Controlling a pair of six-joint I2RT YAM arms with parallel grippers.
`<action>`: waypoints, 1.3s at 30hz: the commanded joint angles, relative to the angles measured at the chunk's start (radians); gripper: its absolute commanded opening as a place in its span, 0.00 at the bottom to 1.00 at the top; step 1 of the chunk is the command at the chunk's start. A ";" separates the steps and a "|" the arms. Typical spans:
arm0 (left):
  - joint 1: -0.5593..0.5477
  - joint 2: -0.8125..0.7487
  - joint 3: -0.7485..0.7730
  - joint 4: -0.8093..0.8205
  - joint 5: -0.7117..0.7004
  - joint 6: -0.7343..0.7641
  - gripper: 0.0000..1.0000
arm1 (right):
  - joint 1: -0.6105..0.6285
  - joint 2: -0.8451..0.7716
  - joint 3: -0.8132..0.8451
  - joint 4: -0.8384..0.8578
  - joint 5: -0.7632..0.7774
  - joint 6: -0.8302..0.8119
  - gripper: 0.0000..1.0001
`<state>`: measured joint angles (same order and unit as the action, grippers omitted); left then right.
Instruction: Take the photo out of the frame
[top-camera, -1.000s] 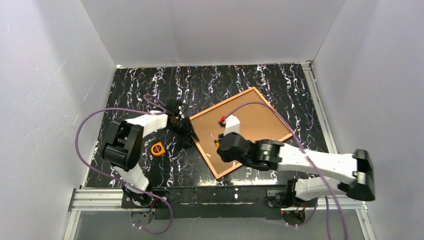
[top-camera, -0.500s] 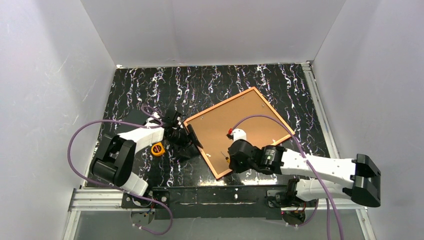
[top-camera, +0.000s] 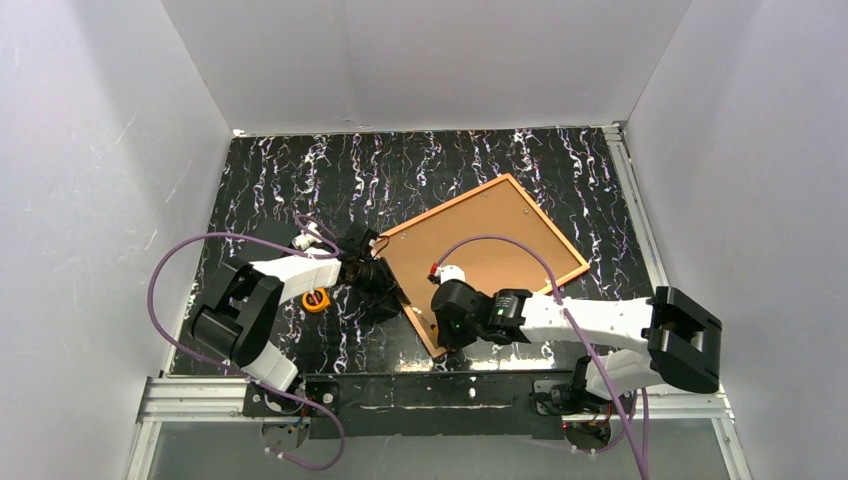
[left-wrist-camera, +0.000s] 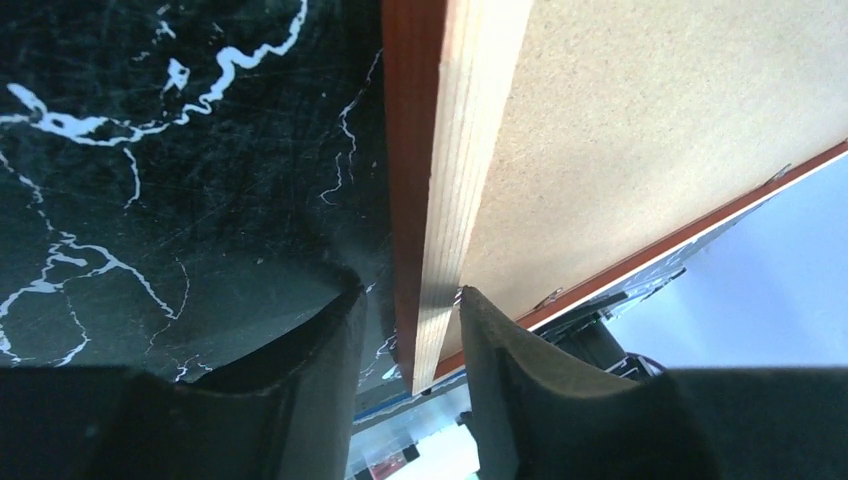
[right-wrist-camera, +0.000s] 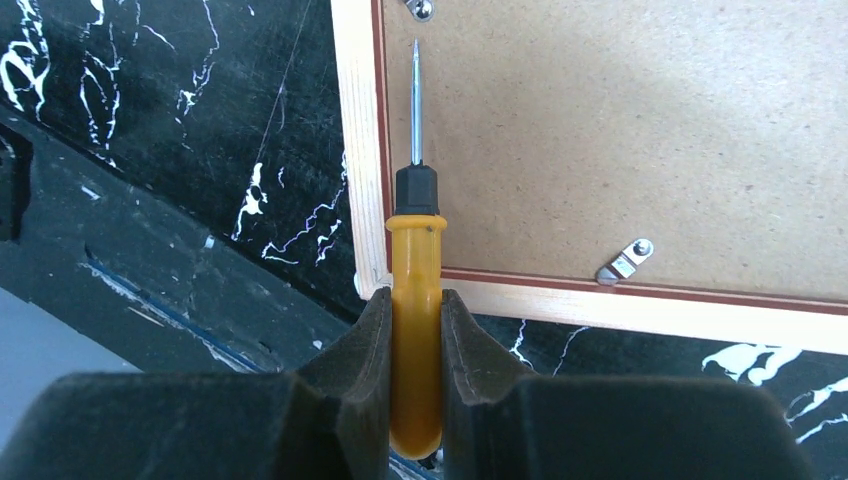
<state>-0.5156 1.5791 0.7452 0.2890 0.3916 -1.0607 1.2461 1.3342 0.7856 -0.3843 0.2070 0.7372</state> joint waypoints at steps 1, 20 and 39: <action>-0.012 0.072 -0.057 -0.124 -0.228 0.031 0.36 | 0.013 0.032 0.042 0.062 -0.011 0.003 0.01; -0.014 0.086 -0.064 -0.144 -0.234 0.037 0.00 | 0.018 0.128 0.096 0.016 0.105 0.023 0.01; -0.017 0.074 -0.084 -0.167 -0.239 0.054 0.00 | 0.008 0.128 0.139 -0.075 0.251 0.087 0.01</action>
<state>-0.5278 1.5867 0.7372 0.3252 0.3618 -1.0626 1.2686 1.4616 0.8940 -0.4152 0.3683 0.7982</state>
